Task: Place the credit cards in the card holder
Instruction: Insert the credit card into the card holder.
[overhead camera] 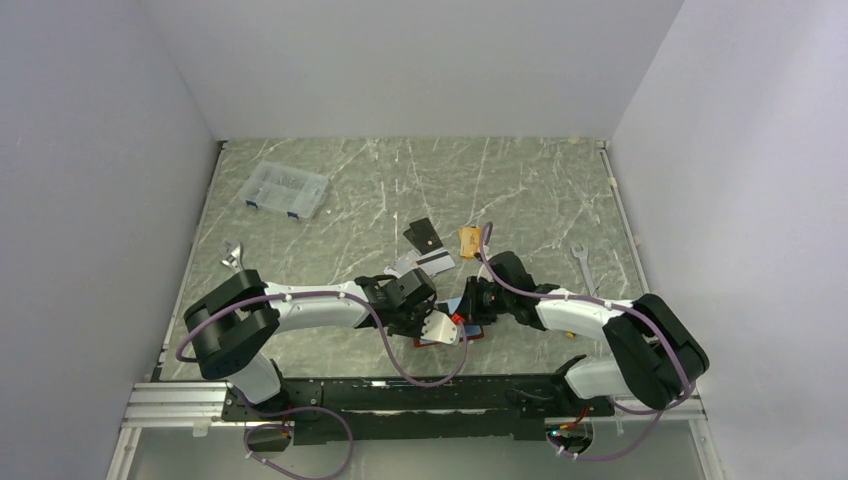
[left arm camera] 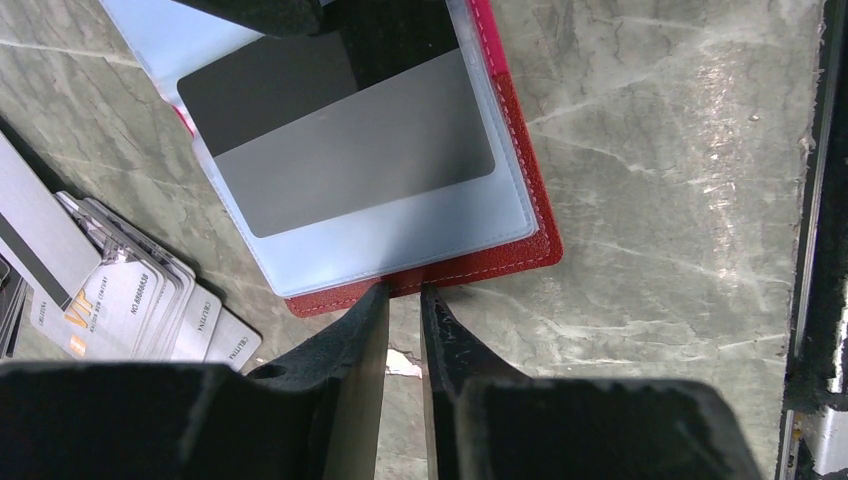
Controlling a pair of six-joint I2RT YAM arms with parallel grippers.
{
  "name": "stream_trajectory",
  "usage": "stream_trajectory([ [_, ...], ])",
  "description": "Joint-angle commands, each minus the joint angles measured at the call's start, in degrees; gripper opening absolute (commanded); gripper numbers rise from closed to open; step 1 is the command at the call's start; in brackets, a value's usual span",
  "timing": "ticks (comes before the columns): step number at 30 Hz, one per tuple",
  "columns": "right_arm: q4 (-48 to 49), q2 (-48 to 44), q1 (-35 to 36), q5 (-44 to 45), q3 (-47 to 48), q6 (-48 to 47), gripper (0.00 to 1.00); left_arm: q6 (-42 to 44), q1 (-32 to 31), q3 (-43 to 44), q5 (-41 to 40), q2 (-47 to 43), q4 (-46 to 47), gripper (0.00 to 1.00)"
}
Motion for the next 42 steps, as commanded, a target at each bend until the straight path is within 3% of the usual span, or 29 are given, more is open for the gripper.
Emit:
stream_trajectory([
  [1,1.2,1.2,0.1,0.8,2.2,0.8,0.05,0.9,0.3,-2.2,-0.8,1.7,-1.2,0.22],
  [18,5.1,5.1,3.4,-0.1,4.4,2.8,0.0,1.3,0.3,-1.3,0.2,2.1,-1.8,0.22],
  [33,2.8,3.8,-0.5,0.2,4.6,0.2,0.0,1.6,0.3,-2.3,0.1,1.3,-2.2,0.22],
  [42,7.3,8.2,2.1,-0.6,4.1,2.2,0.0,1.4,0.3,-1.6,0.2,1.5,-2.4,0.21],
])
